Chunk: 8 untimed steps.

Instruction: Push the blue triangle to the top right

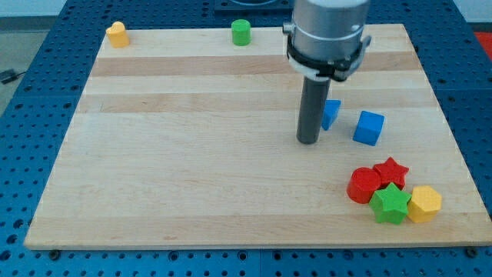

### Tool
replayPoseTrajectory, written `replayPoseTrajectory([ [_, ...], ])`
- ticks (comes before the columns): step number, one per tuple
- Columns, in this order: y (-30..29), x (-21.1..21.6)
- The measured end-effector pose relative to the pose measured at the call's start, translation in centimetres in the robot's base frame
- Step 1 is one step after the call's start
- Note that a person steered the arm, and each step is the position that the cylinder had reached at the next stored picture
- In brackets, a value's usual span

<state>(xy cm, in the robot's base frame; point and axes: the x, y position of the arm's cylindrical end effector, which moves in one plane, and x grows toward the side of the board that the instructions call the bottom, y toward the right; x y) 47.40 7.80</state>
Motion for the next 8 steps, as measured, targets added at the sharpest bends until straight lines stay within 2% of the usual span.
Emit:
replayPoseTrajectory([
  [2,5.4,-5.2],
  [4,4.5,-11.9],
  [6,0.1,-13.3],
  [8,1.4,-16.6],
])
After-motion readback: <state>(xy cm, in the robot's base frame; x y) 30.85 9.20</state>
